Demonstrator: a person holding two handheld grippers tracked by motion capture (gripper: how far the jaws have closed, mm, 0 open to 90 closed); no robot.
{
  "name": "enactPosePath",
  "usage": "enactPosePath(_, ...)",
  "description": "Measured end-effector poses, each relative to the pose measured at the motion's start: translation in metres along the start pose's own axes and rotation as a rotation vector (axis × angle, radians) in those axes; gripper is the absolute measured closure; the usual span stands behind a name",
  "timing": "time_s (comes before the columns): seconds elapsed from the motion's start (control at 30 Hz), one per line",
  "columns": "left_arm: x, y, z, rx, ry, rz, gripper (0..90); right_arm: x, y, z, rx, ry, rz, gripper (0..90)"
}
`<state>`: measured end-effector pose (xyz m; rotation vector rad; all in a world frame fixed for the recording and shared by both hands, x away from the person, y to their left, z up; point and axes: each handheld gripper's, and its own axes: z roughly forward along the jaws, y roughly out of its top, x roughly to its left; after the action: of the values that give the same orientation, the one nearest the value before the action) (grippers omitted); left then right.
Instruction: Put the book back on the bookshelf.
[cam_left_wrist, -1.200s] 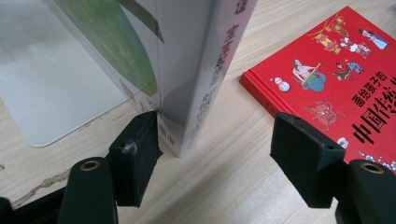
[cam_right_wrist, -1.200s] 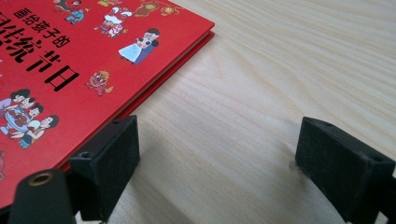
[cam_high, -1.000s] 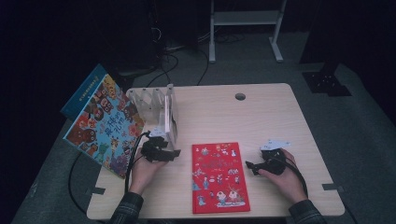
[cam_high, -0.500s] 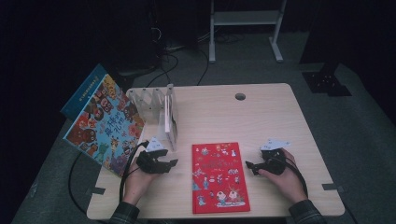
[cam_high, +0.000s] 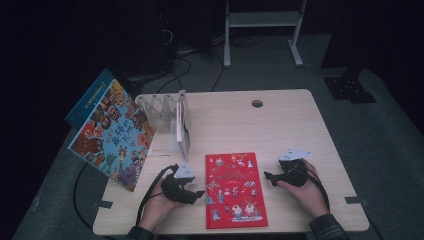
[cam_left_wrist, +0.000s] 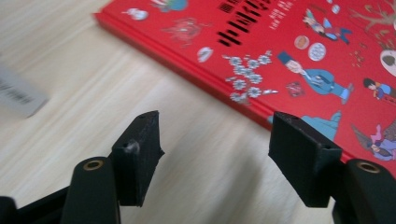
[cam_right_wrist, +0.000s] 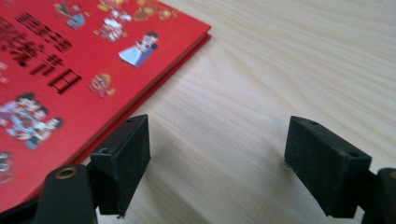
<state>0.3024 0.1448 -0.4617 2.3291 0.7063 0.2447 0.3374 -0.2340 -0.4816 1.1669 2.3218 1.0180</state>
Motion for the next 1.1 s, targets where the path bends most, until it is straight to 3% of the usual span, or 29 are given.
enactPosePath(0.4,-0.013,0.008,0.009,0.022,-0.008,0.061,30.9,0.003,0.005,-0.011,-0.041,0.040,0.013,22.7)
enactPosePath(0.7,-0.024,0.017,0.022,0.004,-0.036,0.058,28.3,0.002,0.006,-0.013,-0.043,0.062,0.029,23.2)
enactPosePath(1.1,-0.033,0.032,0.041,-0.025,-0.041,0.039,23.1,0.000,0.009,-0.011,-0.037,0.097,0.025,26.5)
